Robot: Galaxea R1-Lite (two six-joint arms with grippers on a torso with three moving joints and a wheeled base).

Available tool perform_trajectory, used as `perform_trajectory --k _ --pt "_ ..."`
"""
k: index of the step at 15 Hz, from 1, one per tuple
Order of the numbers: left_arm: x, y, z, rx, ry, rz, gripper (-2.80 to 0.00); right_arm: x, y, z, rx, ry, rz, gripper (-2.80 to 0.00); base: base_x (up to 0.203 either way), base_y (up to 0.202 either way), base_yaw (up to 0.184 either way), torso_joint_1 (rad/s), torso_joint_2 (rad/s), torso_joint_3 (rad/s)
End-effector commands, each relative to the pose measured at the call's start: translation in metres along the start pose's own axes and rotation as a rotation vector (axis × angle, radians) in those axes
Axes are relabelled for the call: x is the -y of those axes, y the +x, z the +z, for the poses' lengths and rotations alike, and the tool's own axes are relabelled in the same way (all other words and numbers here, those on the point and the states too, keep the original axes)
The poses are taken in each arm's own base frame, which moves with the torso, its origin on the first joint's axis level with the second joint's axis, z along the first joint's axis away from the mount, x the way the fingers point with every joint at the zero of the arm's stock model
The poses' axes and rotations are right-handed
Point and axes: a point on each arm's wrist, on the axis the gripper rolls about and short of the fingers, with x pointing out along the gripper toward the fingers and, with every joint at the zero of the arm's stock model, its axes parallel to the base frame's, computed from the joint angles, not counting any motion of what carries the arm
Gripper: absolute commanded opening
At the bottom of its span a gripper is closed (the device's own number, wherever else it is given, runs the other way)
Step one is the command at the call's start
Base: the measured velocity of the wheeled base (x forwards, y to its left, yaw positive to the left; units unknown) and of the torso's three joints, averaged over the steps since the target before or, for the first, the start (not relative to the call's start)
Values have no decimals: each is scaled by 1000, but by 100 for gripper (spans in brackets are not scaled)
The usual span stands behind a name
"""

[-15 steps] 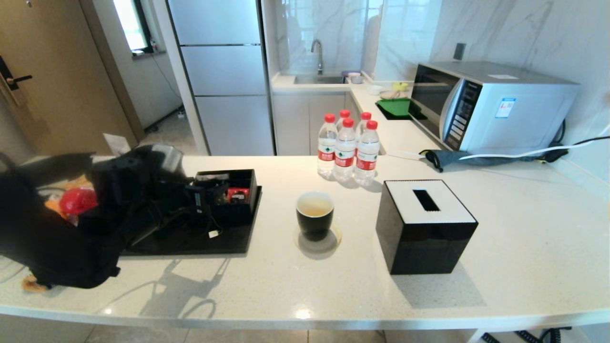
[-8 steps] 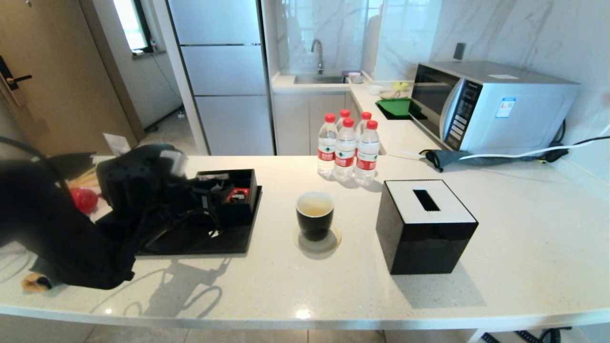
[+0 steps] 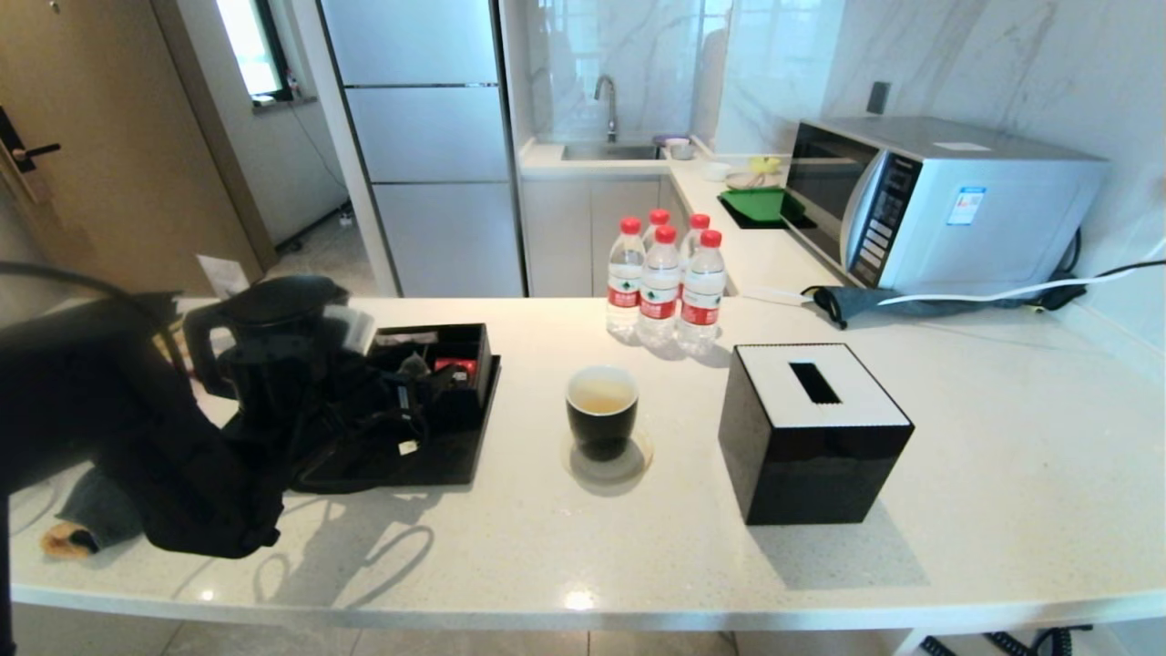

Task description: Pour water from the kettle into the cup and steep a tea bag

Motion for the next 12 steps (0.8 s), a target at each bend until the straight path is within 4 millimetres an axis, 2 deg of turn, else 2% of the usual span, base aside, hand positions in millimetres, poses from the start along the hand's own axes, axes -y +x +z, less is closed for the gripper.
perform_trajectory --k 1,5,12 --pt "1 7 -3 6 2 -6 0 0 0 0 0 0 1 -280 0 0 0 0 0 0" --pt "-1 16 -4 19 4 -5 0 0 0 0 0 0 1 -280 0 0 0 0 0 0" --pt "-2 20 -5 21 4 -4 0 0 0 0 -1 -1 0 -280 0 0 0 0 0 0"
